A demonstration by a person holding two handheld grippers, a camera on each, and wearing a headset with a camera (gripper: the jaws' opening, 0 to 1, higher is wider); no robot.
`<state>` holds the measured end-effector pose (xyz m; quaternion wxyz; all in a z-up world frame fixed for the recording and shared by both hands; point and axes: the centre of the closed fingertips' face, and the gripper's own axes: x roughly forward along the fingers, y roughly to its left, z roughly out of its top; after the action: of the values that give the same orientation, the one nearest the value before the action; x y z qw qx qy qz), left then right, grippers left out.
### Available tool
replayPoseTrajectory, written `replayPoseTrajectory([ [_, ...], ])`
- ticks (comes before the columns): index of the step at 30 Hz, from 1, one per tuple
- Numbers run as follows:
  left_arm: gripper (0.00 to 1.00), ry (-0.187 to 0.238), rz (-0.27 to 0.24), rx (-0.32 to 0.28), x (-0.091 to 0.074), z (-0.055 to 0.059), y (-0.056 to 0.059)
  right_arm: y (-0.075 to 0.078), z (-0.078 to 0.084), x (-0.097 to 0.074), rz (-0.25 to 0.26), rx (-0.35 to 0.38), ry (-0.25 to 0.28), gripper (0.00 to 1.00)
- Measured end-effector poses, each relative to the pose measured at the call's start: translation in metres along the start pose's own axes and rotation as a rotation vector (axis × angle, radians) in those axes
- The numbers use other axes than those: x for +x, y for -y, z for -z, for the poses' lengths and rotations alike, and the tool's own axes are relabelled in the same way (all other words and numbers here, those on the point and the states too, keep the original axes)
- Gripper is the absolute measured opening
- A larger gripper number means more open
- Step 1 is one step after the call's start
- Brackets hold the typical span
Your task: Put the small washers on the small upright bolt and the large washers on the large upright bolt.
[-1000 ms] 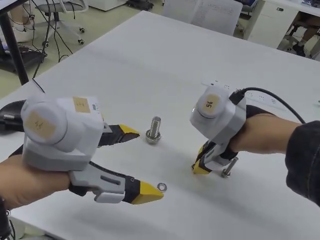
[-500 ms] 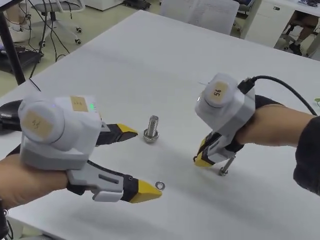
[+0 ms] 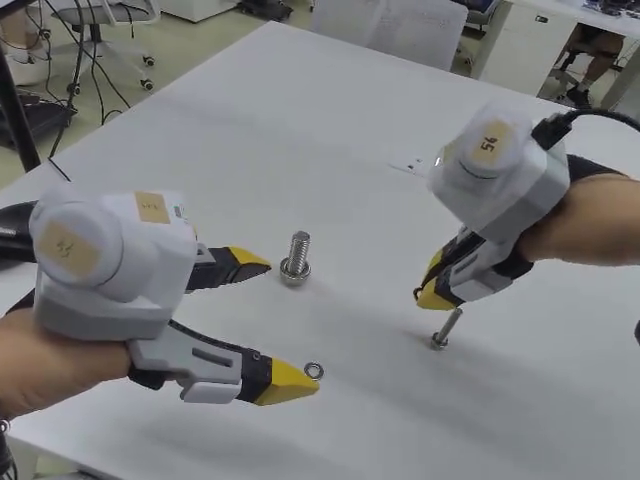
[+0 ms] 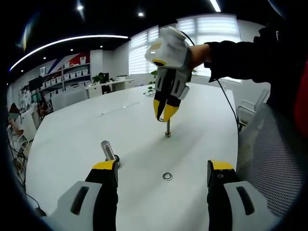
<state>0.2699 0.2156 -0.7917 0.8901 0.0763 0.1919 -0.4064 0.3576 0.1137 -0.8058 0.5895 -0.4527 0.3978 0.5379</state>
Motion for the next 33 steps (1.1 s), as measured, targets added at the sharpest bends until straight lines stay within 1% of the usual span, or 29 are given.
replayPoseTrajectory([
  [6, 0.75, 0.001, 0.003, 0.003, 0.001, 0.0, 0.0, 0.006, 0.007, -0.012, 0.024, 0.012, -0.003, 0.13],
  [9, 0.75, 0.0, 0.004, 0.003, 0.001, 0.0, 0.0, 0.011, 0.012, -0.014, 0.034, 0.019, -0.009, 0.13],
  [12, 0.75, 0.0, 0.003, 0.002, 0.001, 0.001, 0.0, 0.011, 0.016, -0.015, 0.033, 0.027, -0.018, 0.13],
  [21, 0.75, -0.006, 0.005, 0.001, 0.001, 0.002, 0.001, 0.008, 0.028, -0.01, 0.01, 0.033, -0.052, 0.13],
  [24, 0.75, -0.008, 0.005, 0.001, 0.001, 0.003, 0.001, 0.007, 0.033, -0.006, 0.003, 0.033, -0.061, 0.13],
  [33, 0.75, -0.011, 0.004, -0.001, 0.002, 0.003, 0.0, 0.004, 0.038, -0.001, -0.012, 0.032, -0.075, 0.13],
])
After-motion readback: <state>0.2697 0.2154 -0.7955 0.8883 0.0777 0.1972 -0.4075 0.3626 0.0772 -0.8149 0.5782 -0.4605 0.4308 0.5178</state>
